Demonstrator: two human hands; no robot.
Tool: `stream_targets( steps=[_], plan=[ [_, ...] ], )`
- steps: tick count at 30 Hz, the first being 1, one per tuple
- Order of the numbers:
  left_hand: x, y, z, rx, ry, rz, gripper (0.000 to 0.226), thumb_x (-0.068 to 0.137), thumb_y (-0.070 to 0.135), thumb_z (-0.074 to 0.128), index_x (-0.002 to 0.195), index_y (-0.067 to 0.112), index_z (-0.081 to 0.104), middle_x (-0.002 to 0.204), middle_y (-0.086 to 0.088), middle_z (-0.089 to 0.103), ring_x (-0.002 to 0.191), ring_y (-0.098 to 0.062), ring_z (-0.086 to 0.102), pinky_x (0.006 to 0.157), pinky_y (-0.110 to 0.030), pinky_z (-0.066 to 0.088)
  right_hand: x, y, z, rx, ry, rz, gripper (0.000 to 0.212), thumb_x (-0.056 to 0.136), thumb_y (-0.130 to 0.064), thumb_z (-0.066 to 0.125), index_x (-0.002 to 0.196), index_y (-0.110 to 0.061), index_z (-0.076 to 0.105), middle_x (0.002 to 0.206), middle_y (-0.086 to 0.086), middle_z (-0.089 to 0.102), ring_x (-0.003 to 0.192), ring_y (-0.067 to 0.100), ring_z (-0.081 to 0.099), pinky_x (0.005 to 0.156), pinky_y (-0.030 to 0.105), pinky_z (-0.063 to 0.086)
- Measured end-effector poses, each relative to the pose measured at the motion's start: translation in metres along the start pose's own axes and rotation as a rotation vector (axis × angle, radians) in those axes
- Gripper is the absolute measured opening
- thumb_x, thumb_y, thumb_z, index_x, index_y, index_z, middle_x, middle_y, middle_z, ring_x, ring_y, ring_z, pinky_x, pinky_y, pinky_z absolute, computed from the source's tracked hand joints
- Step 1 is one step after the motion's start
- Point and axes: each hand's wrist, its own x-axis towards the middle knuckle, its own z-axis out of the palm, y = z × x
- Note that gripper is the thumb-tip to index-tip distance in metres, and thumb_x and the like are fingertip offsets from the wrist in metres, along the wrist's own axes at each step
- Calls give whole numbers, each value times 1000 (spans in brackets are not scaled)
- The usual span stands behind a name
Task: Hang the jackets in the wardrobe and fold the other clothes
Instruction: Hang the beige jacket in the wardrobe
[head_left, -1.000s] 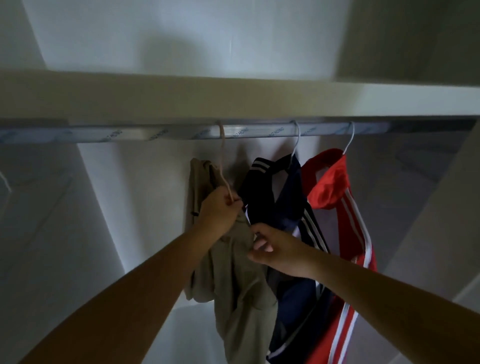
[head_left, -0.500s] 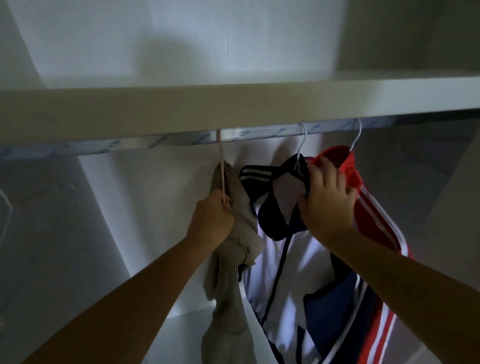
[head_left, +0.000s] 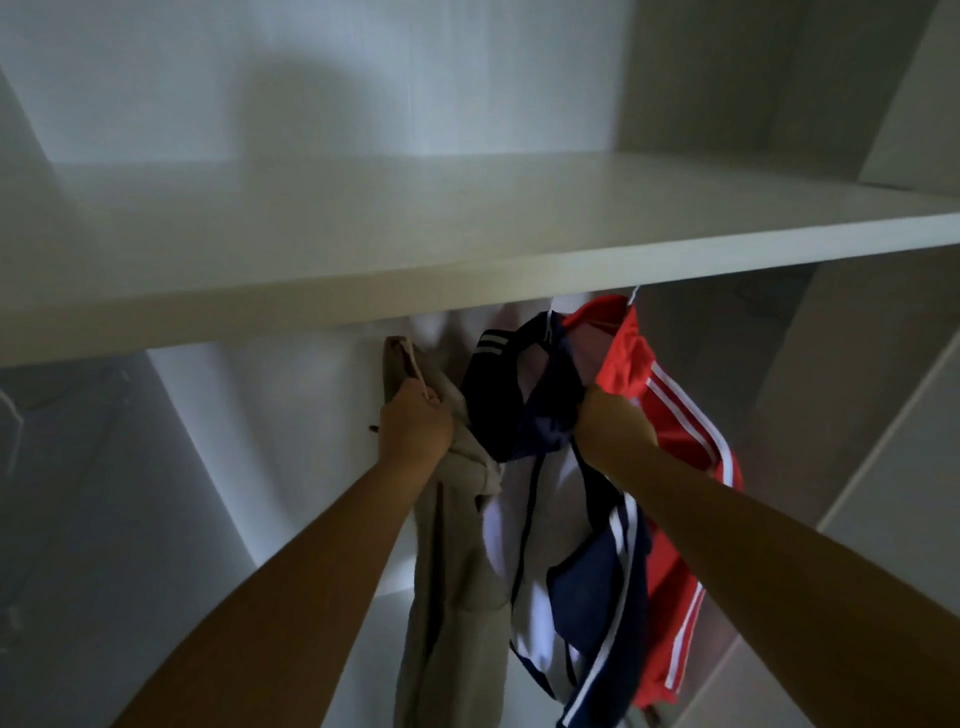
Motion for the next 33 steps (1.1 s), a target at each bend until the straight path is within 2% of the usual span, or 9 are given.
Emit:
stream_targets(
  steps=[4,6,8,12,14,16,19,23,33],
  plan=[
    [-21,4,-6,73,-73,-92,41,99,21,44,132,-3,39,129,-23,51,113,-35,53,86,-37,45,-42,17,-14,81,17,-24,31,99,-18,38,127,-9,46,116,18,60,102,33,60,76,33,43],
    [-52,12,-2,79,-139,-118,69,97,22,50,150,2,11,150,-21,29,133,-36,37,108,-44,35,-76,31,-21,124,-2,-66,42,100,-22,39,140,-13,39,126,15,58,113,32,57,88,36,46],
    [-96,24,7,101,-147,4,79,92,21,57,151,3,7,153,-20,22,138,-36,28,114,-47,28,-119,51,-32,252,-2,-84,48,98,-23,44,145,-15,35,127,9,59,116,29,56,96,35,44],
    [-214,59,37,-60,-144,283,59,87,12,62,140,3,38,139,-15,45,129,-29,42,109,-37,34,-222,112,-63,497,89,16,38,94,-18,50,132,-21,50,108,2,67,98,25,63,82,28,46],
    [-282,84,55,-212,-230,347,36,90,10,58,125,9,51,123,1,57,118,-17,51,99,-14,37,-280,153,-82,580,135,55,33,95,-19,51,127,-24,52,106,-5,66,88,15,64,78,27,51],
    [-352,110,74,-349,-351,405,20,92,10,56,108,21,57,104,17,61,100,-7,58,83,-1,38,-342,198,-101,624,204,112,30,96,-20,51,125,-25,53,104,-13,62,83,1,60,71,8,46],
    [-458,149,107,-496,-563,478,13,93,11,57,102,18,61,96,10,69,92,-4,65,81,-16,51,-440,270,-125,725,300,268,23,97,-20,50,117,-28,56,104,-15,64,87,0,61,76,13,49],
    [-599,193,151,-623,-851,534,12,95,16,52,97,24,62,85,12,71,84,-2,67,73,-12,50,-567,361,-154,804,476,539,21,96,-19,49,103,-37,57,102,-16,66,88,3,64,76,34,57],
    [-879,286,233,-614,-1552,710,15,94,8,52,94,18,63,83,7,71,82,-6,68,74,-15,51,-826,509,-207,816,947,1063,24,94,-9,48,97,-28,62,94,-9,71,80,9,67,70,31,56]
  ],
)
